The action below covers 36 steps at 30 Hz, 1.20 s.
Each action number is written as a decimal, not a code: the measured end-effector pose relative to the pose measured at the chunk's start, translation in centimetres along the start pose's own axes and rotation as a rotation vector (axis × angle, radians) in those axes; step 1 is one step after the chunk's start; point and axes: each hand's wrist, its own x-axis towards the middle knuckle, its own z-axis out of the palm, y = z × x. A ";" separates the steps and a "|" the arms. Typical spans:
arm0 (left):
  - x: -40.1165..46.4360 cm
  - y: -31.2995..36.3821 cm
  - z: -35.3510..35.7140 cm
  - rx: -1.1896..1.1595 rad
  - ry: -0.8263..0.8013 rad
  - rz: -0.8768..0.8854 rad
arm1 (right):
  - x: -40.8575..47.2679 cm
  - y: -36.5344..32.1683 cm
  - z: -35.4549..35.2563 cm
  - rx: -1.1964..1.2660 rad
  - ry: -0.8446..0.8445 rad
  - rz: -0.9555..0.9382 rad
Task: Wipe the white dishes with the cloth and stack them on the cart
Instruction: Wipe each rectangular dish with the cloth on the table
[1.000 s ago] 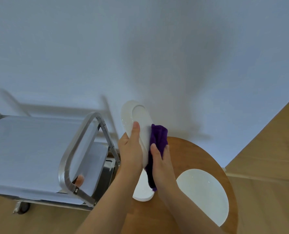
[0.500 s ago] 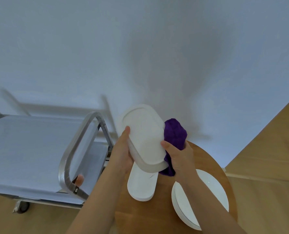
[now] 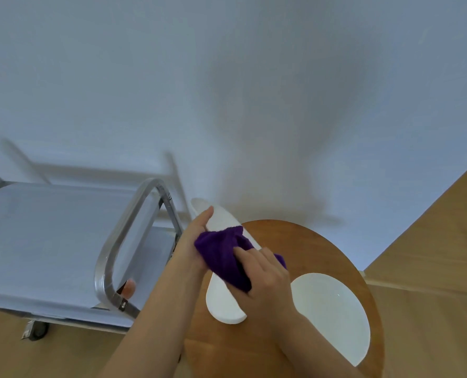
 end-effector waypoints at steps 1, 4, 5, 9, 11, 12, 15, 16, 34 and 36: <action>0.2 -0.2 -0.3 0.015 0.028 0.012 | -0.3 -0.2 0.0 0.046 -0.036 0.021; 1.0 -0.8 -1.1 0.021 -0.111 0.167 | -0.2 -0.9 -0.9 0.422 -0.082 0.359; 1.0 -0.9 -1.3 0.014 -0.186 0.222 | 0.1 -0.8 -1.1 0.585 -0.040 0.553; 0.6 -1.6 -2.1 0.105 -0.285 0.309 | 1.8 1.5 -1.0 0.739 0.162 1.000; 0.5 -2.3 -2.0 0.190 -0.257 0.319 | 3.2 2.7 -0.9 0.595 0.099 1.027; 0.3 -2.7 -1.7 0.231 -0.237 0.312 | 3.7 3.1 -0.7 0.557 0.063 1.032; -0.1 -3.6 -0.7 0.345 -0.200 0.340 | 4.6 3.7 0.2 0.482 -0.006 1.008; -0.1 -3.8 -0.4 0.390 -0.196 0.369 | 4.7 3.6 0.6 0.439 -0.019 0.993; 0.3 -2.6 -1.2 0.162 -0.059 0.434 | 0.9 -0.4 2.2 0.481 -0.260 0.522; 0.2 -1.8 -1.5 0.171 -0.114 0.405 | -0.7 -0.1 1.7 0.493 -0.285 0.535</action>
